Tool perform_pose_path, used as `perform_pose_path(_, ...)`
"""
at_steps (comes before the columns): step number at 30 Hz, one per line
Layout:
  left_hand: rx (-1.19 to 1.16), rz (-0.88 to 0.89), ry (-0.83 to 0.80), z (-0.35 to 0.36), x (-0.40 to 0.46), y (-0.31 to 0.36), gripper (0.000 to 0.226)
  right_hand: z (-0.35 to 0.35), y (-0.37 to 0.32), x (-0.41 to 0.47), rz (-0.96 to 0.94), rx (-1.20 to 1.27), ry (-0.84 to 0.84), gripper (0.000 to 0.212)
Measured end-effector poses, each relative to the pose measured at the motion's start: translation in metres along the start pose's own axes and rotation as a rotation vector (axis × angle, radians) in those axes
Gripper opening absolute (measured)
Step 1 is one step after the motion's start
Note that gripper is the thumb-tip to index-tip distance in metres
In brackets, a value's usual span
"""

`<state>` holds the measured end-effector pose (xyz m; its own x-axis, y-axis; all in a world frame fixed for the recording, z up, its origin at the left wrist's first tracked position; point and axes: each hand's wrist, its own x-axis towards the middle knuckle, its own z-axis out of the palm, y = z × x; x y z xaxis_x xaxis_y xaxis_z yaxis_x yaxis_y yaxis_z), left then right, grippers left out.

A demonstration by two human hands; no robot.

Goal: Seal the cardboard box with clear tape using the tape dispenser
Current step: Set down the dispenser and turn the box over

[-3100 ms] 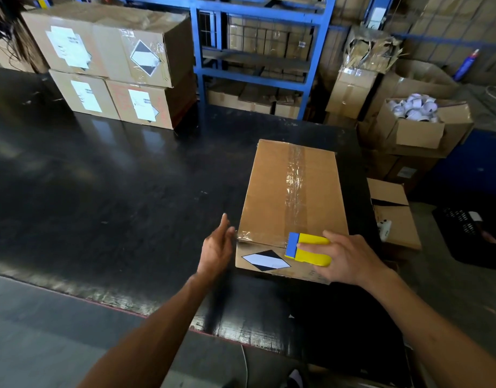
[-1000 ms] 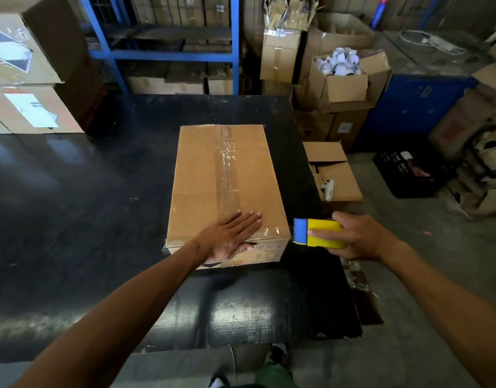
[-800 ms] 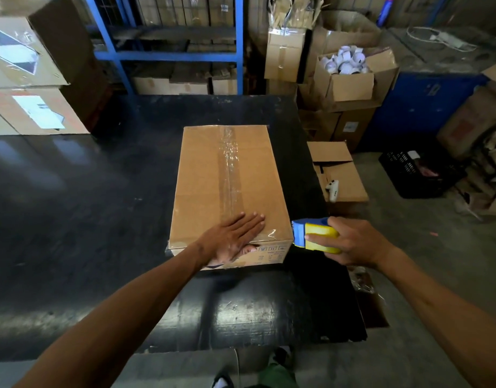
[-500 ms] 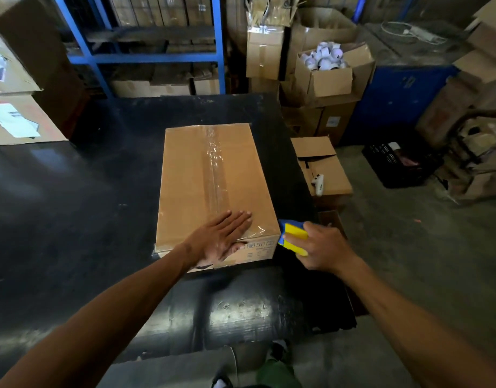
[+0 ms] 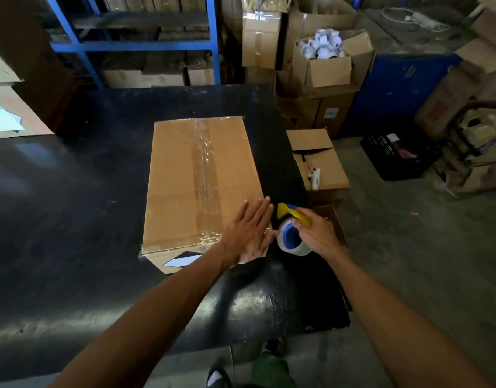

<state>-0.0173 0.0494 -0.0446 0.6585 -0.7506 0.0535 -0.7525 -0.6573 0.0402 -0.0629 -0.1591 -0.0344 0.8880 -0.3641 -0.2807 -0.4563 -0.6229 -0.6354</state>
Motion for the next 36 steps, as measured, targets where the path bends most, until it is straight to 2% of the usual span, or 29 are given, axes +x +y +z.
perform_pose_path(5,-0.111,-0.193,-0.036,-0.002,0.008,0.001,0.101,0.025,0.028,0.01,0.093,-0.146,0.015,0.038)
perform_pose_path(9,-0.126,-0.23,-0.064,-0.002,0.008,0.002,0.096,0.032,0.042,0.016,0.134,-0.129,0.004,0.039)
perform_pose_path(14,-0.103,-0.243,-0.018,-0.001,0.007,0.004,0.083,0.04,0.054,0.014,0.205,-0.048,0.004,0.036)
perform_pose_path(17,-0.09,-0.405,-0.01,-0.012,0.007,0.01,0.098,0.029,0.027,0.019,0.238,-0.133,0.013,0.051)
perform_pose_path(19,-0.126,-0.606,-0.026,-0.021,0.006,0.016,0.116,0.016,-0.003,0.023,0.179,-0.016,0.036,0.062)
perform_pose_path(21,-0.176,-0.754,-0.063,-0.024,-0.001,0.023,0.128,0.007,-0.034,0.033,0.043,0.08,0.011,0.063)
perform_pose_path(24,-0.228,-0.858,-0.121,-0.027,-0.015,0.024,0.135,0.01,-0.081,0.052,-0.243,-0.004,-0.084,0.065)
perform_pose_path(27,-0.245,-0.831,-0.197,-0.029,-0.029,0.008,0.138,0.034,-0.113,0.066,-0.486,-0.349,-0.178,0.066)
perform_pose_path(29,-0.221,-0.79,-0.237,-0.03,-0.045,-0.009,0.139,0.056,-0.121,0.064,-0.558,-0.557,-0.224,0.064)
perform_pose_path(36,-0.166,-0.574,-0.391,-0.05,-0.116,-0.091,0.14,0.116,-0.151,-0.002,-0.438,-0.566,-0.156,0.065)
